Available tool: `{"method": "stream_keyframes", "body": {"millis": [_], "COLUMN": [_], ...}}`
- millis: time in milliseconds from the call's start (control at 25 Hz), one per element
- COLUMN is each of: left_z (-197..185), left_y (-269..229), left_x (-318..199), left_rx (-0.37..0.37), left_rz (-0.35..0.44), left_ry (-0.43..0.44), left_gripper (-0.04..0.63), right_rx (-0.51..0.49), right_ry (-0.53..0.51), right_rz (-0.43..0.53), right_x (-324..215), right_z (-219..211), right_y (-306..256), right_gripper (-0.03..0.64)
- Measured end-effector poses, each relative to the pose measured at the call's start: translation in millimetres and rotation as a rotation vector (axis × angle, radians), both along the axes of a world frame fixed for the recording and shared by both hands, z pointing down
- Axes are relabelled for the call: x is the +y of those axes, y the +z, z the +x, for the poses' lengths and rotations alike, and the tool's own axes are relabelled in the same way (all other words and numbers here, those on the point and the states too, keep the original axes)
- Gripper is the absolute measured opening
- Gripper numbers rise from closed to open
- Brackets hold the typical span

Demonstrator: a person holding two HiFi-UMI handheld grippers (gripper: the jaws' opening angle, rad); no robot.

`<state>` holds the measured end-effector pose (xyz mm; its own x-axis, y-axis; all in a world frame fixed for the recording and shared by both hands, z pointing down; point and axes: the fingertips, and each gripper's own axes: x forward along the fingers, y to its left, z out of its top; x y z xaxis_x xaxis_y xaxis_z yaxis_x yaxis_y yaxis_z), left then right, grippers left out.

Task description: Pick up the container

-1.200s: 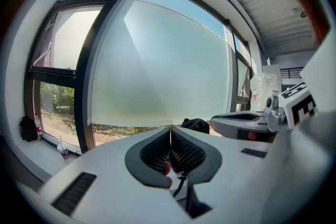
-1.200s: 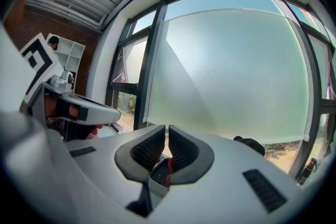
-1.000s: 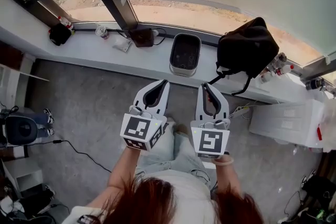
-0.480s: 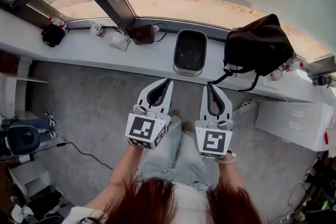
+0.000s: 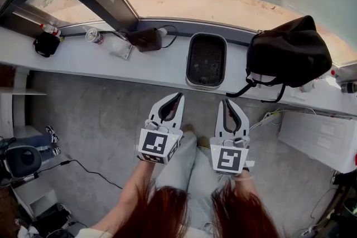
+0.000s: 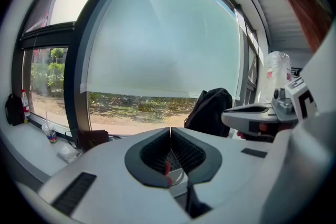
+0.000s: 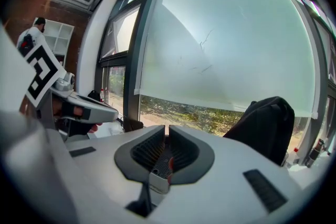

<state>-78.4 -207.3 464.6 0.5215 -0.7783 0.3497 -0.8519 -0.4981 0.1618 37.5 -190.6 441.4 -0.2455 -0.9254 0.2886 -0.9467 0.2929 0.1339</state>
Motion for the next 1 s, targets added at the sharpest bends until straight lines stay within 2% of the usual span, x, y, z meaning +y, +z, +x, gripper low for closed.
{"method": "stream_keyframes", "body": {"millis": [320,720,1000], "left_z": [0.9,-5.3,-12.1], "left_y": [66.0,165.1,219.2], "left_x": [-20.9,-17.4,-14.9], "left_rx": [-0.012,-0.059,-0.054], "left_rz": [-0.047,-0.115,-0.156], "left_ry": [0.026,-0.017,-0.065], "left_gripper": [0.015,0.015,0.015], "right_rx": [0.010,0.038,0.051], "right_ry": [0.023,-0.036,-0.062], "right_rz": [-0.060,-0.167,-0.192], "right_x": [-11.0,-8.9,-19.5], "right_z": [0.7,5.9,6.0], "right_y": [65.7,165.9,218.5], "right_gripper": [0.023,0.023,0.023]}}
